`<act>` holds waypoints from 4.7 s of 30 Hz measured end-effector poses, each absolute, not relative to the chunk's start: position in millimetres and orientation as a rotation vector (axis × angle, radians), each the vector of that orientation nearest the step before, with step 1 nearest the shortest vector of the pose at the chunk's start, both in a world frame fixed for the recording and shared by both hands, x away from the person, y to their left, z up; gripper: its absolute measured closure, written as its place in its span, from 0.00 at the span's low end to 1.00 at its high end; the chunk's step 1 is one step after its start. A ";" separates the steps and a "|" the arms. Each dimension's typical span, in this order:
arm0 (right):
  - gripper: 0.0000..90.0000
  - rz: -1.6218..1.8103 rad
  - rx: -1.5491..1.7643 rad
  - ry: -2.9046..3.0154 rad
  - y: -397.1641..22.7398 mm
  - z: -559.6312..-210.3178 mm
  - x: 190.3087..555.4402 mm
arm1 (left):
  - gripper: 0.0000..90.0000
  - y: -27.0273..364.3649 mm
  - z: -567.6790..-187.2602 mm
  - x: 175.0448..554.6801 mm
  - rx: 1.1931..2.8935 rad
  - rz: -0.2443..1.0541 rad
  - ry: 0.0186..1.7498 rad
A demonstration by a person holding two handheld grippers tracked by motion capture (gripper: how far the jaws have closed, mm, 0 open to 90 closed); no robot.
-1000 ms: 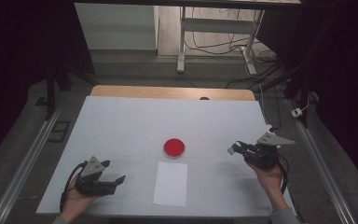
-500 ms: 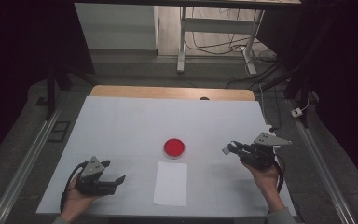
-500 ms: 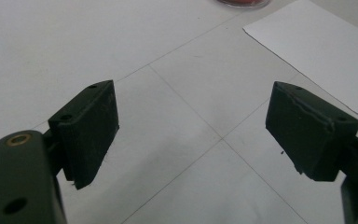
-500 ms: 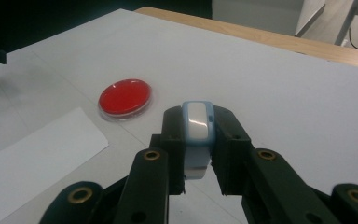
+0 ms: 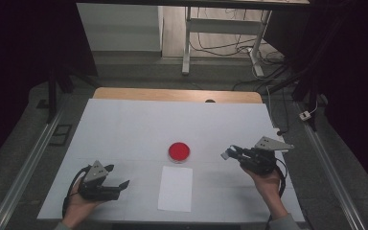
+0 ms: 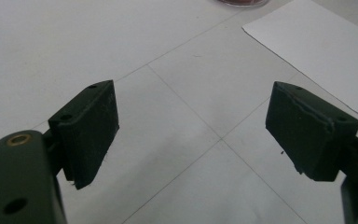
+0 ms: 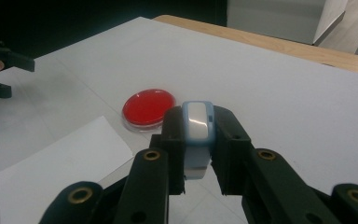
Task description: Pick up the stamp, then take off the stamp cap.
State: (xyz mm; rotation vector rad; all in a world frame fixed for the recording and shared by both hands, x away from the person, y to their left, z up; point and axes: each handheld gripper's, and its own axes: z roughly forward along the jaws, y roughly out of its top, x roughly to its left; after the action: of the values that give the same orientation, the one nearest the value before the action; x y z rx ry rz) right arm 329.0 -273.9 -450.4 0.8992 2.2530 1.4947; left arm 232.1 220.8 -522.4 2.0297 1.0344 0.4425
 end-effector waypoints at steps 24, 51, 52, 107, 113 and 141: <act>0.84 1.569 0.862 2.270 -249.1 -452.0 324.5 | 0.19 218.4 -523.0 233.9 2.036 0.438 1.033; 0.84 1.581 0.783 2.319 -200.4 -456.7 320.9 | 0.19 217.9 -523.2 235.3 2.037 0.437 1.036; 0.84 1.580 0.779 2.325 -198.4 -456.9 320.9 | 0.19 218.0 -523.2 235.2 2.037 0.439 1.036; 0.84 1.590 0.747 2.342 -174.7 -462.7 320.4 | 0.21 195.1 -507.4 248.5 2.039 0.439 0.953; 0.84 1.591 0.749 2.337 -175.1 -462.3 320.3 | 0.21 186.5 -502.4 253.0 2.049 0.429 0.927; 0.84 1.608 0.756 2.329 -169.4 -462.6 321.0 | 0.21 148.5 -488.4 276.2 2.076 0.392 0.854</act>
State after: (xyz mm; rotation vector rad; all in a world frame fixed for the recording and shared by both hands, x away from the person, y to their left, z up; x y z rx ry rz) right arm 321.0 -169.4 -462.6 0.7560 2.3290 1.6079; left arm 276.2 148.5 -488.4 2.0757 0.8541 0.3919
